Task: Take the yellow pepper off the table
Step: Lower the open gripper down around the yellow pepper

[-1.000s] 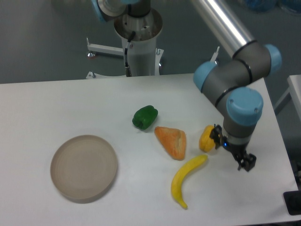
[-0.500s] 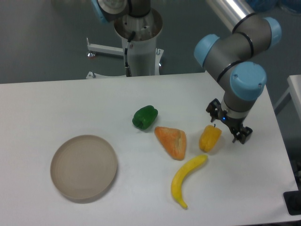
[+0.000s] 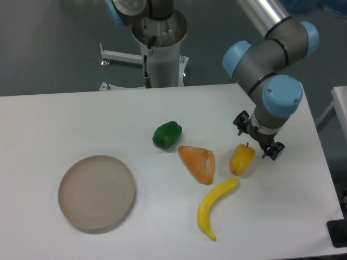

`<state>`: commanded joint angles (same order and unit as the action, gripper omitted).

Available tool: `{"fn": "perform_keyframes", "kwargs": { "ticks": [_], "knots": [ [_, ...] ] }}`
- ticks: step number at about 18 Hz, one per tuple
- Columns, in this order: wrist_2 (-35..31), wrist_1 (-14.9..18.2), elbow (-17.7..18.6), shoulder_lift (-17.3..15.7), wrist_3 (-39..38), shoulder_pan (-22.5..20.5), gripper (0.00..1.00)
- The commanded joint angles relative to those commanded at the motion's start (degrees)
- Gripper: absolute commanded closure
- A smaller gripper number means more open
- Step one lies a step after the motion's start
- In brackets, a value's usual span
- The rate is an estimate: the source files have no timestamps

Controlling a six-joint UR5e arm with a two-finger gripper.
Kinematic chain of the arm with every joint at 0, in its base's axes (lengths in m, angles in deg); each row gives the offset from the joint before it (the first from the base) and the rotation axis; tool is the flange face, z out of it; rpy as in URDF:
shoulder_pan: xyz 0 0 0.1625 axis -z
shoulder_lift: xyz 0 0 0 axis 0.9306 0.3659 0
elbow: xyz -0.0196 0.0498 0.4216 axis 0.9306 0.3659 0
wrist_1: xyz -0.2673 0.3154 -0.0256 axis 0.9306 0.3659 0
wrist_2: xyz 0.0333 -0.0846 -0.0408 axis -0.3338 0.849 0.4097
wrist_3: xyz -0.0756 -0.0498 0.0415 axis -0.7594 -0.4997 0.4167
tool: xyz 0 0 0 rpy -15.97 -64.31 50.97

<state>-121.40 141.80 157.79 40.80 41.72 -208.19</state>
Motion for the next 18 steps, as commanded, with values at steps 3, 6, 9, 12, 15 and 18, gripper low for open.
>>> {"fn": "perform_keyframes", "kwargs": {
  "ticks": [3, 6, 9, 12, 15, 18],
  "knots": [
    [0.7, -0.2, 0.9, -0.1, -3.0, -0.2, 0.0],
    [0.9, -0.4, 2.0, -0.1, -6.0, 0.0, 0.0],
    [0.8, -1.4, 3.4, -0.2, -7.5, 0.2, 0.0],
    [0.9, -5.0, 6.0, -0.5, -7.5, 0.2, 0.0],
    [0.8, -5.5, 6.9, -0.7, -7.6, 0.2, 0.0],
    [0.9, -5.6, 6.9, -0.6, -7.5, 0.3, 0.0]
  ]
}}
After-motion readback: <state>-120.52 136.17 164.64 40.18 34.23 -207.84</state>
